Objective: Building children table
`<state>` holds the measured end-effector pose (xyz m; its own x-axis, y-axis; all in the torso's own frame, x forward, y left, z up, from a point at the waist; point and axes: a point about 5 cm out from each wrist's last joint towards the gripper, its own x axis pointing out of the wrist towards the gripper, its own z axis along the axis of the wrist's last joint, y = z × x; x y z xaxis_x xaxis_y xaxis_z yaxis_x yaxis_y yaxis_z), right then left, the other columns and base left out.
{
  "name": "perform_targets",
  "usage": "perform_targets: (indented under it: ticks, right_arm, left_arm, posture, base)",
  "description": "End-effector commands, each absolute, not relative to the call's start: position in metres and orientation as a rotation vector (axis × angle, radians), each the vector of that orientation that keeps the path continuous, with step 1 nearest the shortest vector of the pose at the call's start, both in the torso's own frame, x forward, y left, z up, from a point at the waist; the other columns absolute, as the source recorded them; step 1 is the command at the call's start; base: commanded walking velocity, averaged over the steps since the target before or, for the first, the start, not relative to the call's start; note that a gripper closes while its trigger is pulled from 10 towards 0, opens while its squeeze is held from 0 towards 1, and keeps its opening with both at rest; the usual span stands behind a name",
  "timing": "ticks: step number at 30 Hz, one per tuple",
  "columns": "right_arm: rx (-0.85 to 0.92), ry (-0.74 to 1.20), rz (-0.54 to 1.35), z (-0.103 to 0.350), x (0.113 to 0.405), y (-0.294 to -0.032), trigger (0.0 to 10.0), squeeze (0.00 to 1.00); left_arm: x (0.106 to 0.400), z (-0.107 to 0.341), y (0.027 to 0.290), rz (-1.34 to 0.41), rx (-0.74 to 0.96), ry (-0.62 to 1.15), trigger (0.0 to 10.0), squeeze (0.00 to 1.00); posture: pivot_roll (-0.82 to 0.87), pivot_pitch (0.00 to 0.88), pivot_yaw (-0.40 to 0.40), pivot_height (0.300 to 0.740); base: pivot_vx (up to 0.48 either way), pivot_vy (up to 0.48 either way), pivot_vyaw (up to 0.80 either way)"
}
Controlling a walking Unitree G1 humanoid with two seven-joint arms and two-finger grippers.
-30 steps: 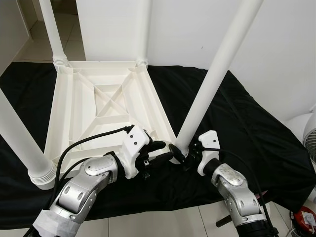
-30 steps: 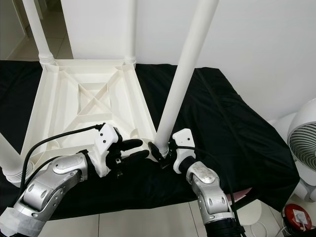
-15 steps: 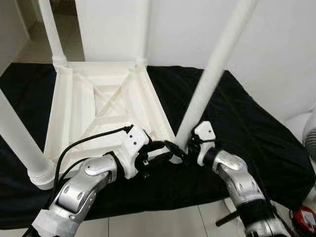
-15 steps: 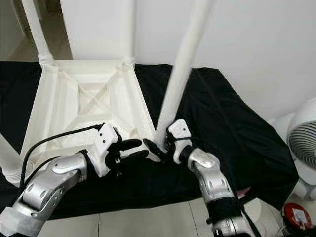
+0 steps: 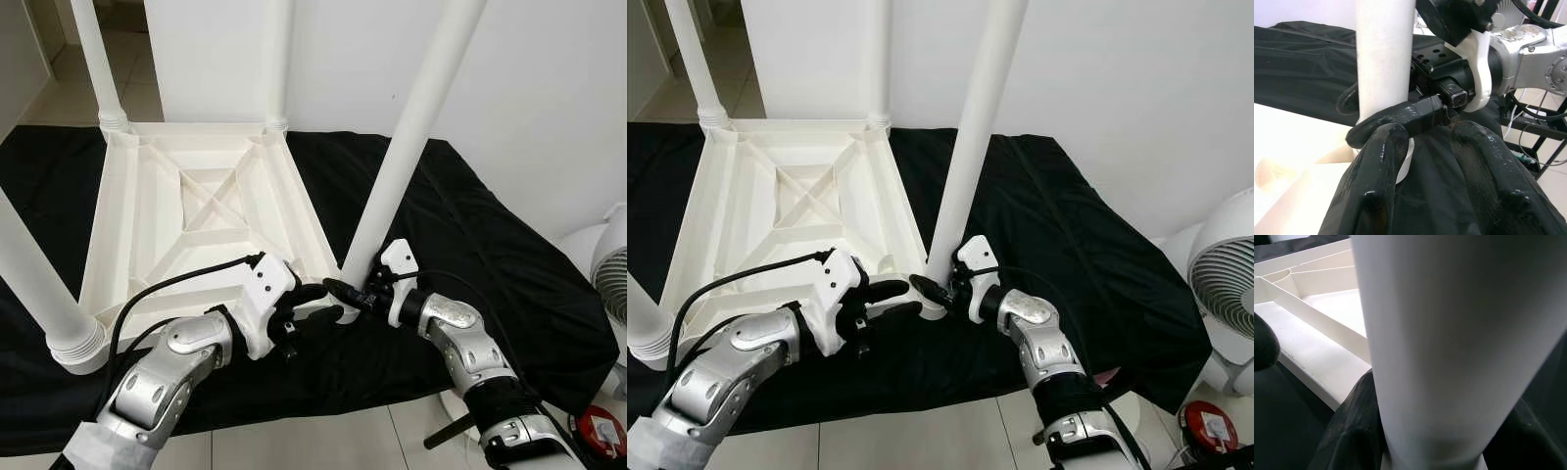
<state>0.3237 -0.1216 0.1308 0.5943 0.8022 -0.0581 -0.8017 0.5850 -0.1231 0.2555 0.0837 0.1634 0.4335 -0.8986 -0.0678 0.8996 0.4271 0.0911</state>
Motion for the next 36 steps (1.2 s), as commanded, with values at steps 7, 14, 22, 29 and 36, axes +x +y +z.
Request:
perform_targets:
  ticks: [7,14,22,29,36]
  right_arm:
    - [-0.167,0.050,0.820,0.118,0.323,-0.127,10.0,0.00]
    - [-0.112,0.061,0.627,0.113,0.321,-0.131,10.0,0.00]
    - [0.017,0.100,0.292,0.104,0.314,-0.120,10.0,0.00]
    - [0.070,0.069,0.246,0.110,0.309,-0.095,10.0,0.00]
    - [0.086,0.070,0.248,0.113,0.309,-0.095,10.0,0.00]
  left_arm:
    - [0.255,0.164,0.075,-1.156,0.126,0.000,10.0,0.00]
    - [0.255,0.161,0.072,-1.161,0.121,-0.001,10.0,0.00]
    - [0.258,0.164,0.071,-1.157,0.124,-0.014,10.0,0.00]
    - [0.256,0.161,0.072,-1.152,0.118,-0.009,10.0,0.00]
    - [0.257,0.162,0.074,-1.156,0.126,-0.007,10.0,0.00]
  posture:
    - [0.07,0.025,-0.139,0.740]
    - [0.05,0.006,-0.146,0.740]
    - [0.05,0.004,-0.154,0.740]
    - [0.06,0.004,-0.154,0.740]
    - [0.06,0.012,-0.138,0.740]
  base:
    - [0.000,0.000,0.00]
    - [0.000,0.000,0.00]
    - [0.000,0.000,0.00]
    - [0.000,0.000,0.00]
    - [0.000,0.000,0.00]
